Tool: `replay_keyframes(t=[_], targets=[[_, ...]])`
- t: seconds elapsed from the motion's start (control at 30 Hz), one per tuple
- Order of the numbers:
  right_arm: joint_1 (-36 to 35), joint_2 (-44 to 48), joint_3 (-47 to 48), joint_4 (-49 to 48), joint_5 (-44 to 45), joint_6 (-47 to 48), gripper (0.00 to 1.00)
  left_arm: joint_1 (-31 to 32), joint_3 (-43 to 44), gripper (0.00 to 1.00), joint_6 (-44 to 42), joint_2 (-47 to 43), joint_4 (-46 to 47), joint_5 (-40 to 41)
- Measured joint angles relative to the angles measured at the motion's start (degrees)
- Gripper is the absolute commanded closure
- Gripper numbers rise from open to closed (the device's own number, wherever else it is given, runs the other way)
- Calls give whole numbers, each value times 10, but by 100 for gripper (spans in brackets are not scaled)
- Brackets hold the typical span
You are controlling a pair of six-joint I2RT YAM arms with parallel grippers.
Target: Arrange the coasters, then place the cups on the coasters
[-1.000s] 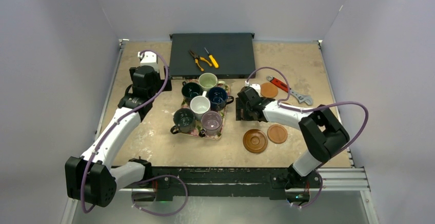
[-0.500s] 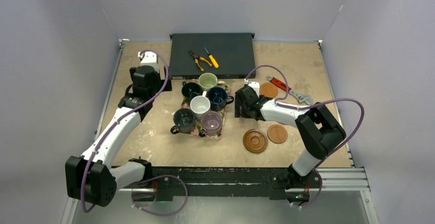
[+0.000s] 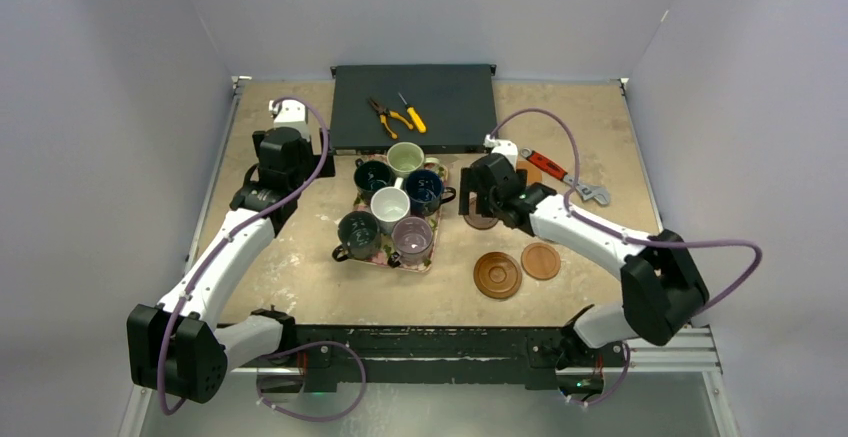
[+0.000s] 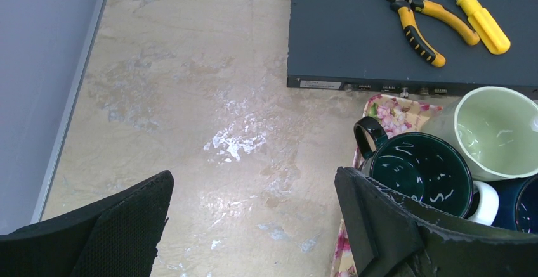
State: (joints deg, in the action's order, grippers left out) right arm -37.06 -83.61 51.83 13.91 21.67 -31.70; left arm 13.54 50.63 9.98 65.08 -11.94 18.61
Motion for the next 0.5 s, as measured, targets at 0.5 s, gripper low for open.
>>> replay_keyframes(t=[0.5], targets=[[205,51,-28,12,-24,1,2,0,2,1,1,0,-1,-1]])
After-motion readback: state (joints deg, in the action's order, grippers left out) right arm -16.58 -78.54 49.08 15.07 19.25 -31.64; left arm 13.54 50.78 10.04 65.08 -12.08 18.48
